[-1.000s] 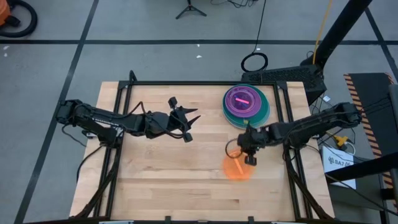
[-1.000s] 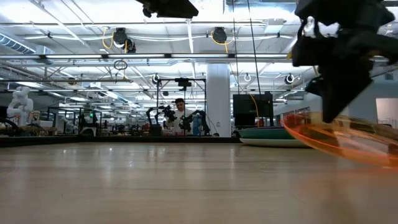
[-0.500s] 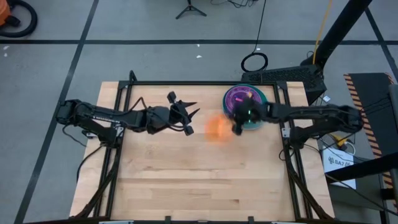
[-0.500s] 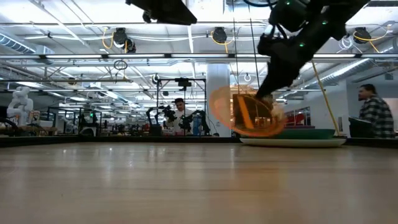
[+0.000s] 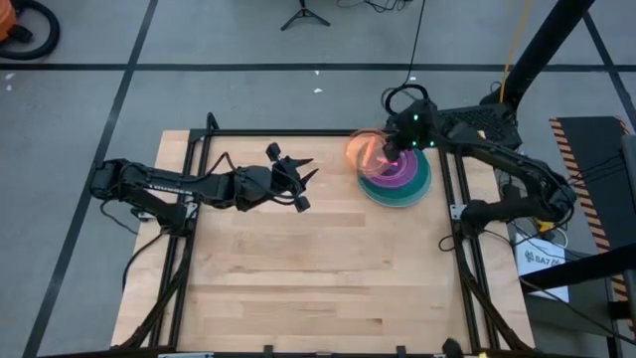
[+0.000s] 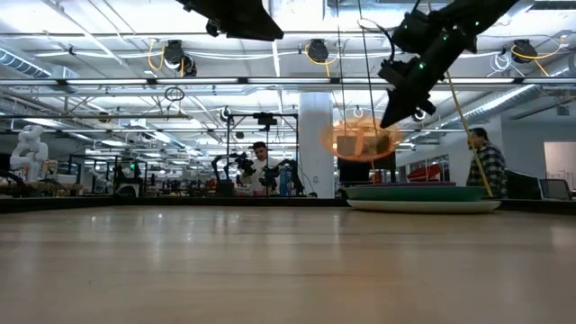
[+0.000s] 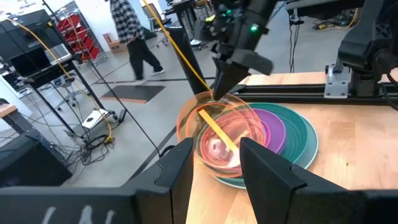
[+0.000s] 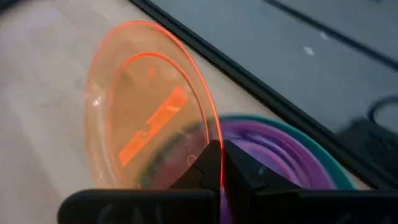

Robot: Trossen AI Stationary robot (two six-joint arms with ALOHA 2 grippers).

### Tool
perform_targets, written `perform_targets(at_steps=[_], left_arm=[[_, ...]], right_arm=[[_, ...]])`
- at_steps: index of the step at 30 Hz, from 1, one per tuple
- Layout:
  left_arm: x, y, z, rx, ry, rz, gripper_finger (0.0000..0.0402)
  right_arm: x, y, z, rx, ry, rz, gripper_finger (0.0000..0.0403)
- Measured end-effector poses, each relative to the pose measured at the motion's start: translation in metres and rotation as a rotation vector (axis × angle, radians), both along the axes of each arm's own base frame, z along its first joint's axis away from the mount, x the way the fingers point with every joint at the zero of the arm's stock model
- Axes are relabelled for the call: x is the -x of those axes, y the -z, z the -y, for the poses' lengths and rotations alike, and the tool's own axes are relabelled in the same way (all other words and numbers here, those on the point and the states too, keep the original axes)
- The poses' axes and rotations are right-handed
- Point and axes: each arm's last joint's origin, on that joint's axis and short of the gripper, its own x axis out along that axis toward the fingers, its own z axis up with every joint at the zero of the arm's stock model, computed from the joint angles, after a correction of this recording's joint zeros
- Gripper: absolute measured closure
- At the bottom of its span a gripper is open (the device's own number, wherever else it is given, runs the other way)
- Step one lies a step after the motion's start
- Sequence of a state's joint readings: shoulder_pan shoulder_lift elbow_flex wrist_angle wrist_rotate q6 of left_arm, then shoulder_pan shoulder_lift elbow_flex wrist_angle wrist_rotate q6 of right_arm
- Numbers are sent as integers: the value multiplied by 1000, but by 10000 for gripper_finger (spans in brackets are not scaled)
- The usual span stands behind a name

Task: Stack plastic plates
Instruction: Stack the orange plate on top of the pink plate, then return to Home Position

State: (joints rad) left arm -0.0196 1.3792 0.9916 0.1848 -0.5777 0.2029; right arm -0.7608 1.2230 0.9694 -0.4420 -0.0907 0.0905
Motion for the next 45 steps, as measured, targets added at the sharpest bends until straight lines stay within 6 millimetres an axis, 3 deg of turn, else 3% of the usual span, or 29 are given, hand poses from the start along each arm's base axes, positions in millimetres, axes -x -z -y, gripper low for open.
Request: perform_targets(at_steps=[7, 14, 19, 33, 42, 45], left_arm=[[0, 0, 0, -1, 1, -1, 263], [0, 0, 0, -1, 0, -2, 263], [0, 0, 0, -1, 0, -2, 263], [0, 3, 0, 21, -5, -15, 263], [0, 2, 0, 28, -6, -7, 263], [1, 4, 0, 40, -9, -21, 263]], right_arm=[[29, 18, 31, -130, 73, -64, 402], [43, 31, 44, -185, 114, -133, 402], [44, 34, 46, -196, 122, -138, 381], [44, 36, 47, -221, 150, -135, 265], [52, 20, 39, -164, 220, -205, 254], [51, 14, 33, -180, 159, -141, 257]])
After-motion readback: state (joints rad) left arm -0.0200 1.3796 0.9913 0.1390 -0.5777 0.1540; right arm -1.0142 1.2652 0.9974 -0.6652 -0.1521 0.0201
